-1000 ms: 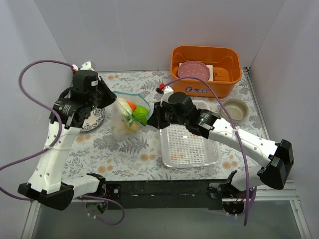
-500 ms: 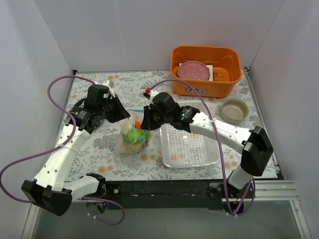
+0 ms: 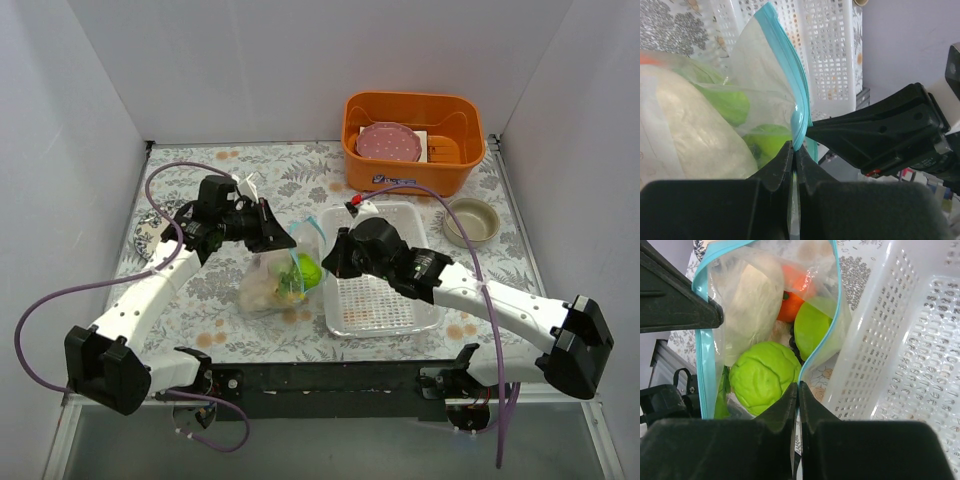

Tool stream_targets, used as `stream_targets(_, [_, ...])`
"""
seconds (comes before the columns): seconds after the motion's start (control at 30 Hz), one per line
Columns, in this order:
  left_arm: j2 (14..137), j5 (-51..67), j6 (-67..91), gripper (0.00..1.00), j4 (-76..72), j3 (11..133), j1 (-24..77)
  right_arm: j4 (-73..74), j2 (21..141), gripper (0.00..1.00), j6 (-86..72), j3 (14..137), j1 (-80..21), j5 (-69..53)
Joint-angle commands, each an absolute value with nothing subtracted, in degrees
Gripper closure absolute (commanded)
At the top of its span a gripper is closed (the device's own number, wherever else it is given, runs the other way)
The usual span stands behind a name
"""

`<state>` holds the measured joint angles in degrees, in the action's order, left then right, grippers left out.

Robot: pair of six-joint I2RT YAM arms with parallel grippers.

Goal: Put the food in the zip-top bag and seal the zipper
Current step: Adjust the zipper food storage bag at the center of the board.

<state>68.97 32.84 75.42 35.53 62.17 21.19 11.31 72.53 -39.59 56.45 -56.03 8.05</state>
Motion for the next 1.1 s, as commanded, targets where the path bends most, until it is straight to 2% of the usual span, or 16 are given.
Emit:
stream_targets(0.0, [69.6, 40.2, 77.6, 1.00, 28.7, 60.2, 22.1, 6.0, 70.4, 0.91, -43.4, 53.8, -56.2, 11.4])
stream_targets(0.23, [72.9, 41.6, 77.4, 0.96, 25.8, 62.0, 28.3, 6.4, 69.3, 0.91, -45.9, 51.3, -56.3, 12.6])
stream_targets(0.37, [73.1, 40.5, 77.9, 0.95, 25.9, 61.4, 30.8, 7.5, 65.8, 0.91, -48.3, 49.2, -56.6, 16.4])
stream_targets(0.47, [72.7, 39.1, 78.4, 0.92, 26.2, 59.4, 31.1, 6.3, 62.7, 0.89, -50.0, 46.2, -56.6, 17.5])
stream_targets(0.7, [75.6, 39.2, 78.7, 0.82, 26.5, 58.4, 32.4, 0.8, 60.1, 0.87, -48.5, 42.5, -56.7, 10.2])
stream_targets(0.8, [76.7, 39.1, 78.5, 0.79, 26.5, 59.6, 33.1, -1.7, 60.1, 0.78, -48.2, 41.5, -56.7, 7.0])
stream_targets(0.87, [76.8, 38.6, 78.5, 0.74, 27.0, 60.5, 33.2, -1.1, 59.1, 0.58, -48.3, 41.0, -57.0, 7.5])
stream_targets(0.93, [76.1, 38.1, 78.5, 0.66, 27.9, 61.3, 33.2, 1.7, 56.4, 0.37, -49.4, 40.2, -57.2, 10.8])
stream_targets(0.97, [75.9, 37.3, 78.2, 0.54, 28.4, 62.4, 33.2, 2.2, 55.0, 0.31, -49.8, 39.5, -57.2, 11.8])
stream_targets(1.0, [75.2, 36.9, 78.2, 0.52, 28.7, 62.6, 33.2, 2.9, 53.6, 0.23, -49.8, 38.7, -57.2, 12.6])
stream_targets(1.07, [74.8, 36.0, 77.9, 0.45, 30.1, 63.5, 33.2, 4.4, 49.8, 0.20, -50.2, 37.4, -57.2, 15.6])
